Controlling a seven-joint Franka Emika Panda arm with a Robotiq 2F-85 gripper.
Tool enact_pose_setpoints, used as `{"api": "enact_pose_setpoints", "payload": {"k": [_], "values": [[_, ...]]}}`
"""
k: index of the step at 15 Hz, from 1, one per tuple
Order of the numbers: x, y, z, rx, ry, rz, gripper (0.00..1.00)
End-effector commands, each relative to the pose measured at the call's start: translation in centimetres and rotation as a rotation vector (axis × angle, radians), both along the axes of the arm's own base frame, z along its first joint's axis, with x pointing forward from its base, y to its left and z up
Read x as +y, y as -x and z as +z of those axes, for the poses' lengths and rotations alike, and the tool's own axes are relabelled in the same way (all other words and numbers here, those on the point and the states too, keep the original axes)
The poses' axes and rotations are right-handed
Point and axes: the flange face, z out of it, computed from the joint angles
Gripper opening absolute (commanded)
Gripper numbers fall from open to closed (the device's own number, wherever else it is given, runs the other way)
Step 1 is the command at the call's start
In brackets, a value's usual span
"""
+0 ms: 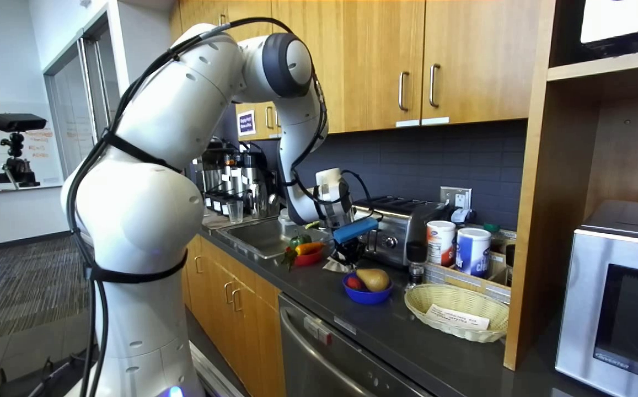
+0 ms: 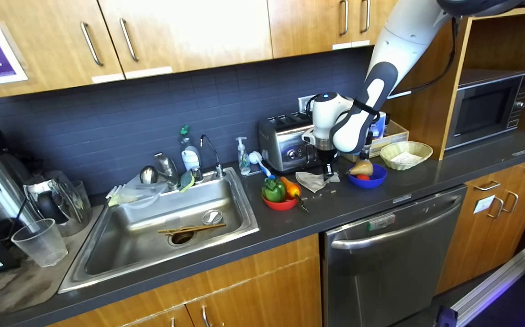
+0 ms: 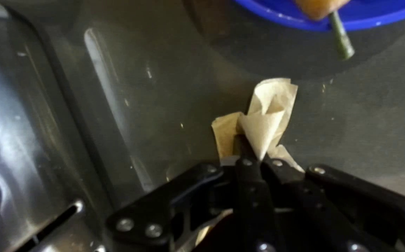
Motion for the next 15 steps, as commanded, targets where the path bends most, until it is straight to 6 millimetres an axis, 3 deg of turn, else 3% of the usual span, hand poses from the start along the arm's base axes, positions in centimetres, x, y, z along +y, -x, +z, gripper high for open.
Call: {"api": "enact_pose_setpoints", "payload": {"k": [1, 10, 15], "values": [[-1.0, 4.3, -3.2, 0.077, 0.015, -0.031, 0.0], [-1.9, 6.7, -3.1, 0.087, 0.019, -0.058, 0.0], [-0.7, 7.5, -4.1, 0.103, 0.069, 0.003, 0.0]]}}
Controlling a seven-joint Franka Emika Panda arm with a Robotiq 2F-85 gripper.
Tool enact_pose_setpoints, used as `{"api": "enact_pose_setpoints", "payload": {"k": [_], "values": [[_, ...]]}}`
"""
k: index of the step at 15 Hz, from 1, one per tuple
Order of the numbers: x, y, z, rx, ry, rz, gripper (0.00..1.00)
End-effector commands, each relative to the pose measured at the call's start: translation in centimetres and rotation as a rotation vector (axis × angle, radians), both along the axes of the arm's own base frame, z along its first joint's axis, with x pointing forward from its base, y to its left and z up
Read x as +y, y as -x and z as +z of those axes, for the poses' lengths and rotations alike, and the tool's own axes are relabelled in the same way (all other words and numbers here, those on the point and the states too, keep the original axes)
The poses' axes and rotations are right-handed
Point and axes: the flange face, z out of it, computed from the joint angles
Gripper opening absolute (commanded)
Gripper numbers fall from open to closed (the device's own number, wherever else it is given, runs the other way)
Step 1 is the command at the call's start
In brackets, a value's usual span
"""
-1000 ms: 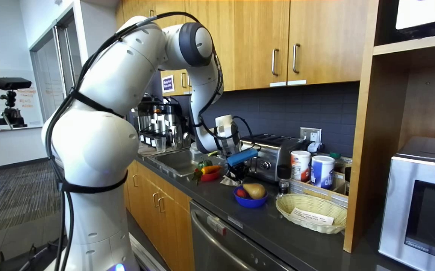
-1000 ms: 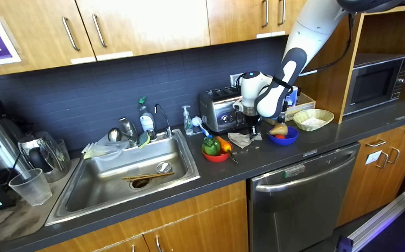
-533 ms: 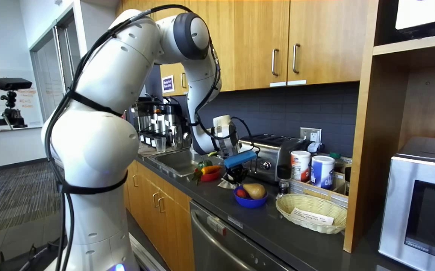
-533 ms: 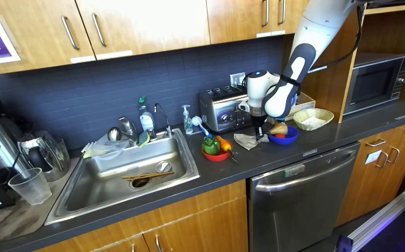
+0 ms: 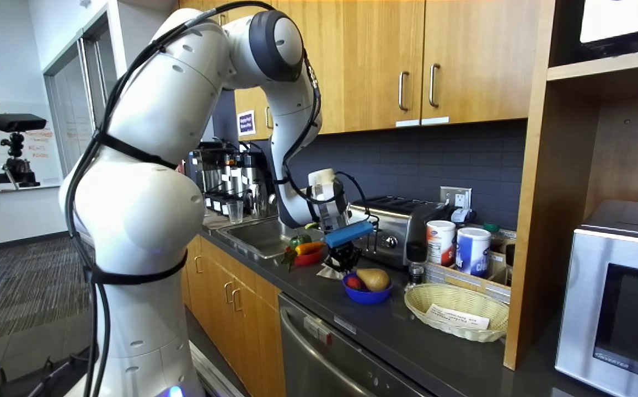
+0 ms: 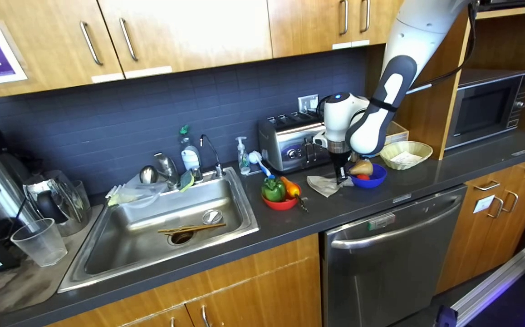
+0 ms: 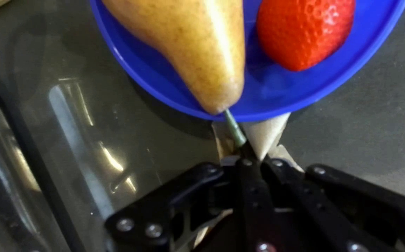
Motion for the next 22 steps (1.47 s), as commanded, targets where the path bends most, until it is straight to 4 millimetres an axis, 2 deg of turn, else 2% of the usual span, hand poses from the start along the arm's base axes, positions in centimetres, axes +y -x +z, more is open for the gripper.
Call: {"api": "enact_pose_setpoints", "payload": {"k": [1, 10, 17, 22], "values": [[1.1, 2.7, -4.2, 0.077, 0.052, 0.045, 0.0], [5.1, 3.1, -4.8, 0.089, 0.118, 0.208, 0.0], [9.4, 3.6, -5.5, 0.118, 0.122, 0.288, 0.0], [10.5, 3.2, -5.5, 0.124, 0.116, 0.304, 0.0]]}}
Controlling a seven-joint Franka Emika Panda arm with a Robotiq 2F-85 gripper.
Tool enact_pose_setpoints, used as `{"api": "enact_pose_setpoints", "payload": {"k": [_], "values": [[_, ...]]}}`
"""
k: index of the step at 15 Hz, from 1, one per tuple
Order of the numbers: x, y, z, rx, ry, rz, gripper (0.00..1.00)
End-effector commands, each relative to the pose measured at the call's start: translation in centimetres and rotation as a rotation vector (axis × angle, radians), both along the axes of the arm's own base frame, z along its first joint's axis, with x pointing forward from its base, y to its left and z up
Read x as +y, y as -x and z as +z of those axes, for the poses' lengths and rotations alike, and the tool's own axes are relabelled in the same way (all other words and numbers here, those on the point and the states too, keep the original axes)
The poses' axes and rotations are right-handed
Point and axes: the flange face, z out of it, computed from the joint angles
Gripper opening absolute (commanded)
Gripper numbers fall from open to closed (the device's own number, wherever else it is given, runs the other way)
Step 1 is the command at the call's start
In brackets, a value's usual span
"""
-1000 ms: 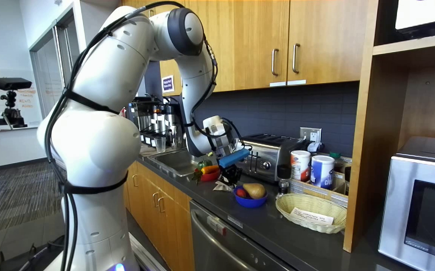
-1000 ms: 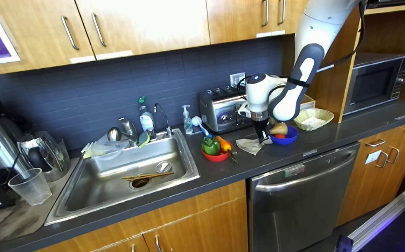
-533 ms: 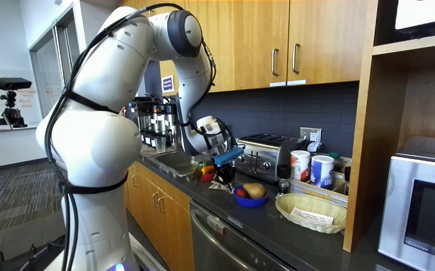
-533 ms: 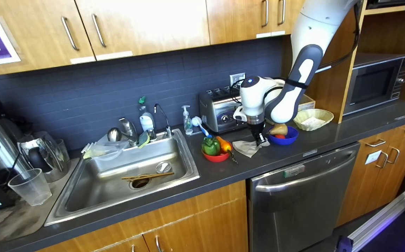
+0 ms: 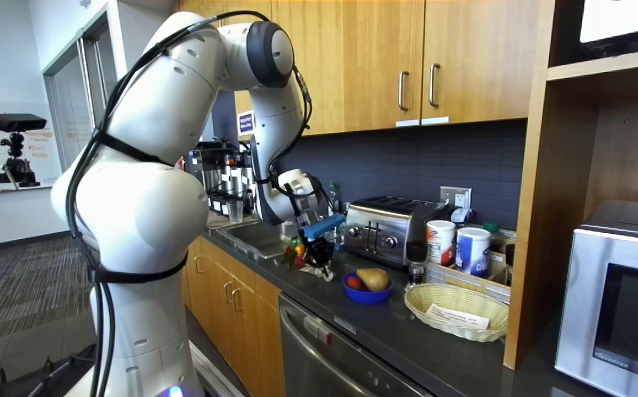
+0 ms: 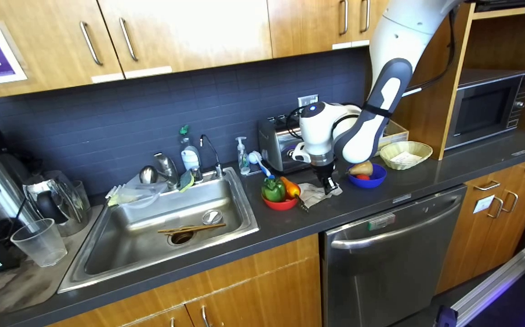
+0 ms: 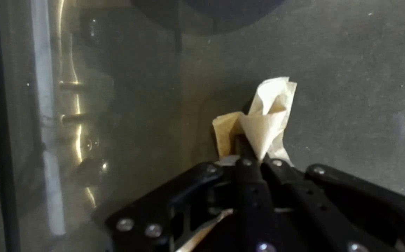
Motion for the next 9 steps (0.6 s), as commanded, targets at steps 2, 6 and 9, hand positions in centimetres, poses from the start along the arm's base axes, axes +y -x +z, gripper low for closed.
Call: {"api": "enact_pose_setpoints", "payload": {"k": [2, 6, 9], "values": [[1.35, 1.07, -5.06, 0.072, -0.02, 0.02, 0.0], [1.4, 0.84, -4.79, 0.068, -0.024, 0.02, 0.0], [1.17, 0.74, -4.57, 0.066, -0.025, 0.017, 0.0]]}}
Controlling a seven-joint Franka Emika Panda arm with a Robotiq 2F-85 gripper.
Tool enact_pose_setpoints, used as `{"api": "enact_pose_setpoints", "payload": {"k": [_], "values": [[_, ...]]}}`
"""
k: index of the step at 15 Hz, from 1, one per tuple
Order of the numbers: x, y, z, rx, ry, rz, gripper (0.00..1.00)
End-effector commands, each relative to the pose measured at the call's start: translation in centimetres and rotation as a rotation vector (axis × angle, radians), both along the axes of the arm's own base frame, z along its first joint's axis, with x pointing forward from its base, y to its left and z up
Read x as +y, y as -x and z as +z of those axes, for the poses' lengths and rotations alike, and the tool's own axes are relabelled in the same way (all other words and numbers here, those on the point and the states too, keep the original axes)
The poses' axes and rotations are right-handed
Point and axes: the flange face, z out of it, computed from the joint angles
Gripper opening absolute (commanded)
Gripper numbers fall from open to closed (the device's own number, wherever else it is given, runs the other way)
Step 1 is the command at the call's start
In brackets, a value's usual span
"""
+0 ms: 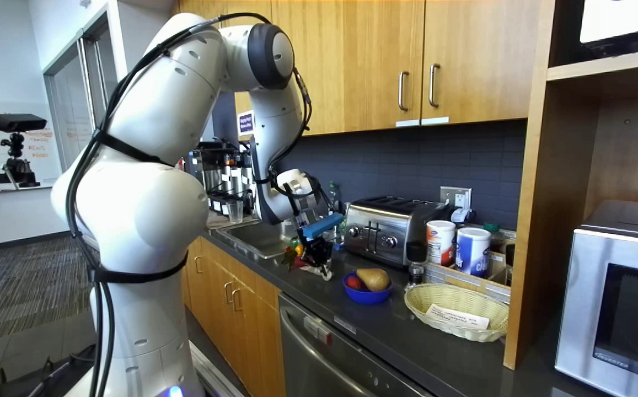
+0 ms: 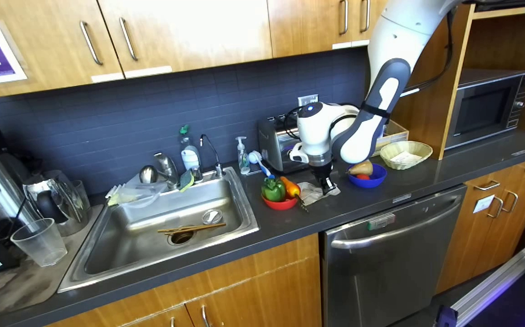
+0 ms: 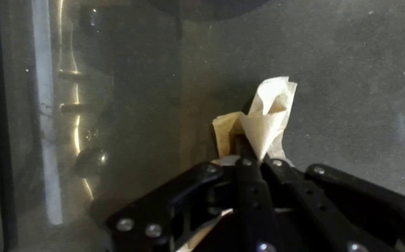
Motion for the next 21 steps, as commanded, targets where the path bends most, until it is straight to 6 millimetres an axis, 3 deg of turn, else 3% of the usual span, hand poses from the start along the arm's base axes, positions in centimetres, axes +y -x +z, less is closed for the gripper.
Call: {"api": "enact_pose_setpoints", "payload": {"k": [1, 21], "values": [[0.4, 0.9, -4.4, 0.062, -0.025, 0.002, 0.0], [-1.1, 0.9, -2.8, 0.03, -0.041, -0.045, 0.0]]}}
